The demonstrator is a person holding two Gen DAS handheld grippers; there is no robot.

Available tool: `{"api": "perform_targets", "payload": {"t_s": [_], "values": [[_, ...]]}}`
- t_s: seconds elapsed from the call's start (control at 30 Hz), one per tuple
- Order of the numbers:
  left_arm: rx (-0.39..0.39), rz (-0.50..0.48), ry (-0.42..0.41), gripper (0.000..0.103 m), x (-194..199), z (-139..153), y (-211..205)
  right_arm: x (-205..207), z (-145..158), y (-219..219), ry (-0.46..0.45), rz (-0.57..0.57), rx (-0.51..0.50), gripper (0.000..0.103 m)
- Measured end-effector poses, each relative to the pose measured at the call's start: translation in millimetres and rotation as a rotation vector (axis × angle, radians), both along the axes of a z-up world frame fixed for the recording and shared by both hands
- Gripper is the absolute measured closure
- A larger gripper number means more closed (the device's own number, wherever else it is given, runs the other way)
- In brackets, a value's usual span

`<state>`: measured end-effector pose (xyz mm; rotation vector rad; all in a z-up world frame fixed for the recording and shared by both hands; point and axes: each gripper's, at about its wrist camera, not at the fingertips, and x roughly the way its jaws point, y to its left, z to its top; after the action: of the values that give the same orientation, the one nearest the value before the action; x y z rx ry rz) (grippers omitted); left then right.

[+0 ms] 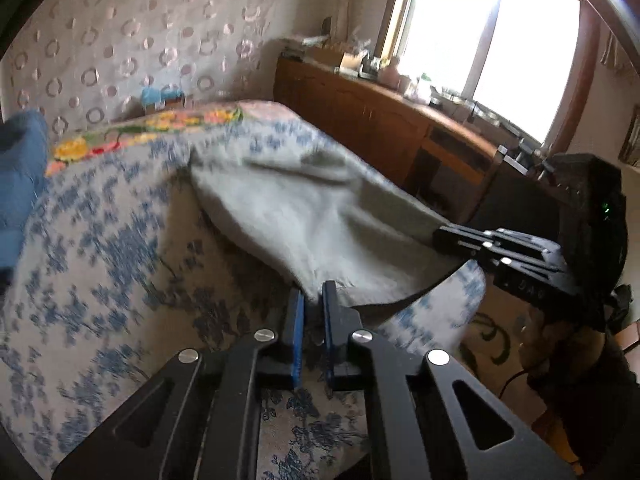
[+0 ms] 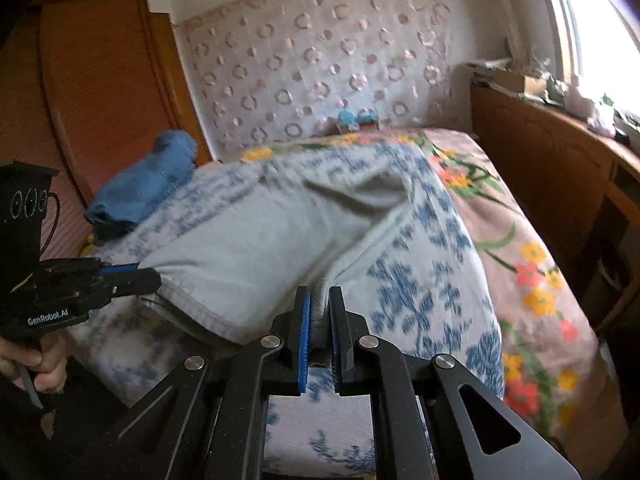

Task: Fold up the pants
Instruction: 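Close both tools on the grey-green pants end and lift it up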

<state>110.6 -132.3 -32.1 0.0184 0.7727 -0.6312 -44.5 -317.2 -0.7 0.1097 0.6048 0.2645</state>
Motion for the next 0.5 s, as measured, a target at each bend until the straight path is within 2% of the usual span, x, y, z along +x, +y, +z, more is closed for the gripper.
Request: {"api": "perform_targets", "payload": {"t_s": [0.1, 0.23, 0.5], "values": [[-0.059, -0.025, -0.012, 0.094, -6, 26, 8, -5, 24, 5, -0.046, 0.04, 0.012, 0.095], [-0.104, -0.03, -0.09, 0.094, -24, 66, 22, -19, 57, 10, -0.12, 0.08, 0.022, 0.095], [-0.09, 0.021, -0.214, 0.094, -24, 117, 47, -27, 113, 25, -0.228, 0.142, -0.009, 0.095]]}}
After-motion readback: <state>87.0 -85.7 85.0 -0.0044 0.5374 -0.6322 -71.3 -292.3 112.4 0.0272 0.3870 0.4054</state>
